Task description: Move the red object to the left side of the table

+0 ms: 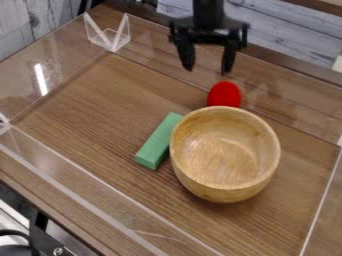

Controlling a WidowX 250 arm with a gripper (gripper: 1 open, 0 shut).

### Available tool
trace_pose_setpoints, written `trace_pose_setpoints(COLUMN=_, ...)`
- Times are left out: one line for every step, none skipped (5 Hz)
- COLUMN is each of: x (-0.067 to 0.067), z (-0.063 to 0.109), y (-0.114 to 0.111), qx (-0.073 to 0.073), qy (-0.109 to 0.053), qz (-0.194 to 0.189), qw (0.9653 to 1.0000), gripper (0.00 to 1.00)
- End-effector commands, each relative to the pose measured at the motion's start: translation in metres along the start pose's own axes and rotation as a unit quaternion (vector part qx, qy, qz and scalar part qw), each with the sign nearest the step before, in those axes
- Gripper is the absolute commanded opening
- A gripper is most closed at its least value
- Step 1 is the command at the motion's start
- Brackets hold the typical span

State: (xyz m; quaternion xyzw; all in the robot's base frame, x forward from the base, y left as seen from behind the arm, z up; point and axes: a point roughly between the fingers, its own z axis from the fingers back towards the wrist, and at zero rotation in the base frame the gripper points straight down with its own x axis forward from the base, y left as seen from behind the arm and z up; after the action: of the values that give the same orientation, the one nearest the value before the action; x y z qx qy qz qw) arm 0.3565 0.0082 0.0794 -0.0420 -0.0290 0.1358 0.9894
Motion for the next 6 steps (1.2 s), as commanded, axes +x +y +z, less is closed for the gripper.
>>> trace_pose_setpoints(x=0.007, z=-0.005, y=-0.007, qx=0.0, qy=-0.012, qz=-0.005, qw=0.9999, gripper=1.0)
trace_pose_setpoints(x=0.008, z=-0.02, y=-0.008, qx=0.004, qy=-0.001, qz=-0.004, qw=1.0, gripper=1.0)
trace_pose_setpoints(x=0.009, z=-0.024, y=-0.008, qx=0.004, qy=0.0, qz=-0.003, qw=1.0, gripper=0.0)
trace_pose_setpoints(x=0.009, z=-0.024, y=-0.008, qx=0.003, qy=-0.001, qz=-0.003, qw=1.0, gripper=0.0)
trace_pose_setpoints(x=0.01, z=-0.003, y=-0.007, qx=-0.009, qy=-0.016, qz=-0.003, qw=0.9998, gripper=0.0)
trace_pose_setpoints(x=0.011, z=0.027, y=-0.005, qx=-0.028, qy=-0.038, qz=-0.004, qw=0.9989, gripper=0.0)
